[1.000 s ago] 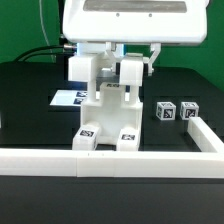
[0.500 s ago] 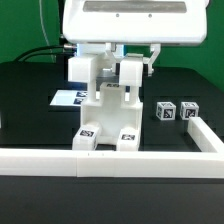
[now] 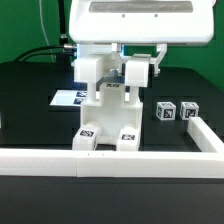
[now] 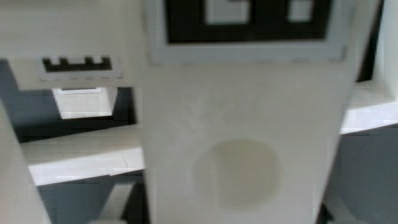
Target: Assemble chair
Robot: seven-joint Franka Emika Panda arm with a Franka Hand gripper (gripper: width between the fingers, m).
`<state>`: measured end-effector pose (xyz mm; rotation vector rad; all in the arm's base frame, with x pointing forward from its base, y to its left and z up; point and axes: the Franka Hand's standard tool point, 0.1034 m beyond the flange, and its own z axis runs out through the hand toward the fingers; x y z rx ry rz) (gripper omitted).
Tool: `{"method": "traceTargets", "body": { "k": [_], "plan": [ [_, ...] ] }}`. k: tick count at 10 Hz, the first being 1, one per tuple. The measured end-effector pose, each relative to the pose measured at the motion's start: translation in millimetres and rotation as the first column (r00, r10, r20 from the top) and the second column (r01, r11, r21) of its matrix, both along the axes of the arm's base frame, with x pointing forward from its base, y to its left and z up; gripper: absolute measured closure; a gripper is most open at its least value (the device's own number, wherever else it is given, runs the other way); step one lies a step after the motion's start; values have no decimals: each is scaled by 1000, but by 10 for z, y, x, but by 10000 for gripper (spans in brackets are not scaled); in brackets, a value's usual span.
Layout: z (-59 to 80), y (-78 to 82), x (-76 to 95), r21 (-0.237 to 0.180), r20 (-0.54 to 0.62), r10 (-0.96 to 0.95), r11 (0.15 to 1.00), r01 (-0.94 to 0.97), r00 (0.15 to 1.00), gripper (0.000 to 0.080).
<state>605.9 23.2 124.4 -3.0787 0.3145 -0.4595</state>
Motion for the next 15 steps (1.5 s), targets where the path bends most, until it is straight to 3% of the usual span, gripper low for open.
{"method": "traceTargets", "body": {
  "k": [4, 15],
  "plan": [
    [3, -111, 89, -5, 6, -16, 1000, 16, 1000, 514],
    [-7, -61, 190, -14, 34, -13, 1000, 14, 999, 514]
  ]
}}
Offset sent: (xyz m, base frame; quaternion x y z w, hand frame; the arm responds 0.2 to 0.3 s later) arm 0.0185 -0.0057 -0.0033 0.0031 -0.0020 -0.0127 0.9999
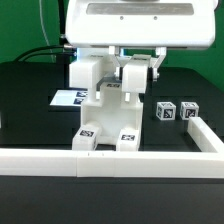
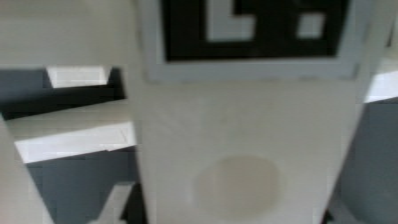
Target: Assemble chair
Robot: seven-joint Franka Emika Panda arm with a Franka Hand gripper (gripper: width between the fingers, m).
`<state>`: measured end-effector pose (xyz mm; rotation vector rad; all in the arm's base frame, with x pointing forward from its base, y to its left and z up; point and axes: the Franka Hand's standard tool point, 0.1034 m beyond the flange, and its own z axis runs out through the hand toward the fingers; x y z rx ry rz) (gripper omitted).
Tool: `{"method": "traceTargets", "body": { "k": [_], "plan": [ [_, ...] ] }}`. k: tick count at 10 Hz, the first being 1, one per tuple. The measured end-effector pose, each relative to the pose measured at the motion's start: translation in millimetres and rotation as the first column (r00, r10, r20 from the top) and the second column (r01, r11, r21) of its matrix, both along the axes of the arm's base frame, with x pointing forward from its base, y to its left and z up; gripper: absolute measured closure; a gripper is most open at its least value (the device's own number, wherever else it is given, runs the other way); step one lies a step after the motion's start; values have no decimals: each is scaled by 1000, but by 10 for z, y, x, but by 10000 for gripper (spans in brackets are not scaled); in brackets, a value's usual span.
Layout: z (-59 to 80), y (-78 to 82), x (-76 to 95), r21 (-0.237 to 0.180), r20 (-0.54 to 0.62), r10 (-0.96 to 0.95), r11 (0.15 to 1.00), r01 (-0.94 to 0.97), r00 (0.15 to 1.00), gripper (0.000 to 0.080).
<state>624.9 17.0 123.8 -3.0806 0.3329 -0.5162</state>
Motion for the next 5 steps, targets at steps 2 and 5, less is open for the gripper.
{"method": "traceTargets", "body": {
  "k": [2, 5],
  "plan": [
    [-5, -11, -81, 2, -6, -2, 1000, 2, 1000, 514],
    [-2, -15, -108, -4, 13, -1, 1000, 1, 1000, 514]
  ]
}}
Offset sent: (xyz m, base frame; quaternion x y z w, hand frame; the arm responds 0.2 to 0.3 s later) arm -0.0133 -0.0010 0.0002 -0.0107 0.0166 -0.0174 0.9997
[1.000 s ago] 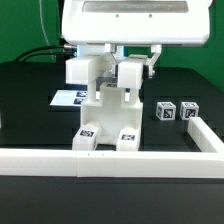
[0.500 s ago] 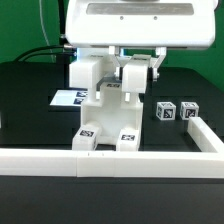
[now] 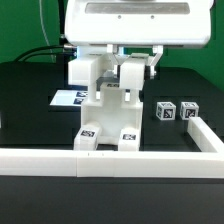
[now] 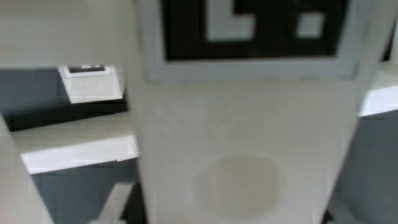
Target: Assemble chair
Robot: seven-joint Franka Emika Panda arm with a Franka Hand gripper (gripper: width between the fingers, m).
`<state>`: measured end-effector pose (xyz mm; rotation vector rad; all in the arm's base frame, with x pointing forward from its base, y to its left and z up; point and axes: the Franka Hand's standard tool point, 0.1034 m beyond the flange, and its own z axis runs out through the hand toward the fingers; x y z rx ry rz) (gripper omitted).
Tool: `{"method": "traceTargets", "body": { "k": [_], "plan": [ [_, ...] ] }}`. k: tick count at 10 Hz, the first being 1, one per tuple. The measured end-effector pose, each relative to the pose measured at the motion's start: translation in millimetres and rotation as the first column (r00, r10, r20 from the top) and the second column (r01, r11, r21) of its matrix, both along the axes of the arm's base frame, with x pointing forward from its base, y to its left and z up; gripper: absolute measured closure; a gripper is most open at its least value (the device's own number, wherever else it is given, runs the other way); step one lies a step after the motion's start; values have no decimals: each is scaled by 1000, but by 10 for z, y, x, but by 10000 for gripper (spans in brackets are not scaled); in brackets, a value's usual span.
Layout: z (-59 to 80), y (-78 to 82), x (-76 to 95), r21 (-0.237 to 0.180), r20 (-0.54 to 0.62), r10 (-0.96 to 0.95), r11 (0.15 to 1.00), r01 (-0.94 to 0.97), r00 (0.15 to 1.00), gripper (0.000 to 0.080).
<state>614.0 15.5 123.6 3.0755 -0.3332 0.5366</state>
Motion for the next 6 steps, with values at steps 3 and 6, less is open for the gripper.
{"method": "traceTargets", "body": {
  "k": [3, 6],
  "plan": [
    [3, 12, 4, -6, 8, 7, 1000, -7, 1000, 514],
    [10, 15, 6, -29, 21, 54, 998, -53, 998, 514]
  ]
}}
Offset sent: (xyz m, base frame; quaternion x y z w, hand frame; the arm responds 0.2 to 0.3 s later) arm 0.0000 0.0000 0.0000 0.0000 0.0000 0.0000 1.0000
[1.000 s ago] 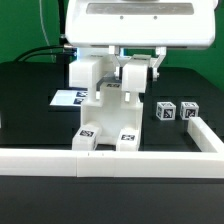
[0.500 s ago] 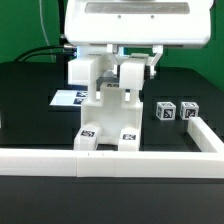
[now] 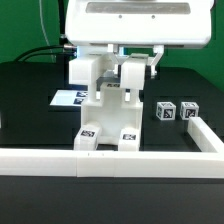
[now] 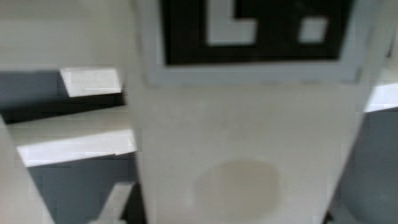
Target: Assemble chair
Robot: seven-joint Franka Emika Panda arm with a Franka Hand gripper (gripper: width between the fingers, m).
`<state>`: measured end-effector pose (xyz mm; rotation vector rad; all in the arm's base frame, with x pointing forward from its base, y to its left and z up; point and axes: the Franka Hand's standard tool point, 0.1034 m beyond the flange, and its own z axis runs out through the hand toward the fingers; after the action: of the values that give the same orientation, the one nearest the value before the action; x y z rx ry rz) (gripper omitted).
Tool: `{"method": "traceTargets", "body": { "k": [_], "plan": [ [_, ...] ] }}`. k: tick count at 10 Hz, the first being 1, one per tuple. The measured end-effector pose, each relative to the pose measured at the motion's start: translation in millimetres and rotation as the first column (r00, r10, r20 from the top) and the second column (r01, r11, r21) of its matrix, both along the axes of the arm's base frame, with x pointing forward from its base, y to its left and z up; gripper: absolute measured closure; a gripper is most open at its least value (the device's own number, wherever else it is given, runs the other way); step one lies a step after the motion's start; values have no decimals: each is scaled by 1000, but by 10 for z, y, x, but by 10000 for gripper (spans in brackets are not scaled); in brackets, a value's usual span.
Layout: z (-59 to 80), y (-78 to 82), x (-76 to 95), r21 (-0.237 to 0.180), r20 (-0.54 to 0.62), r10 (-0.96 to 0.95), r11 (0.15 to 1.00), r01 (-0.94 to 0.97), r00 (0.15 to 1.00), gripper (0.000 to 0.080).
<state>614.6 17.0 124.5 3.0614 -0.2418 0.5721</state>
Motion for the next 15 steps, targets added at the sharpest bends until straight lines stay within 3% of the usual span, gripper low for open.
{"method": "traceTargets", "body": {
  "k": [2, 8, 15],
  "plan": [
    [6, 6, -16, -23, 24, 38, 999, -38, 999, 514],
    [8, 66, -11, -27, 50, 40, 999, -39, 998, 514],
    [0, 30, -59, -37, 59, 49, 998, -47, 997, 514]
  ]
}}
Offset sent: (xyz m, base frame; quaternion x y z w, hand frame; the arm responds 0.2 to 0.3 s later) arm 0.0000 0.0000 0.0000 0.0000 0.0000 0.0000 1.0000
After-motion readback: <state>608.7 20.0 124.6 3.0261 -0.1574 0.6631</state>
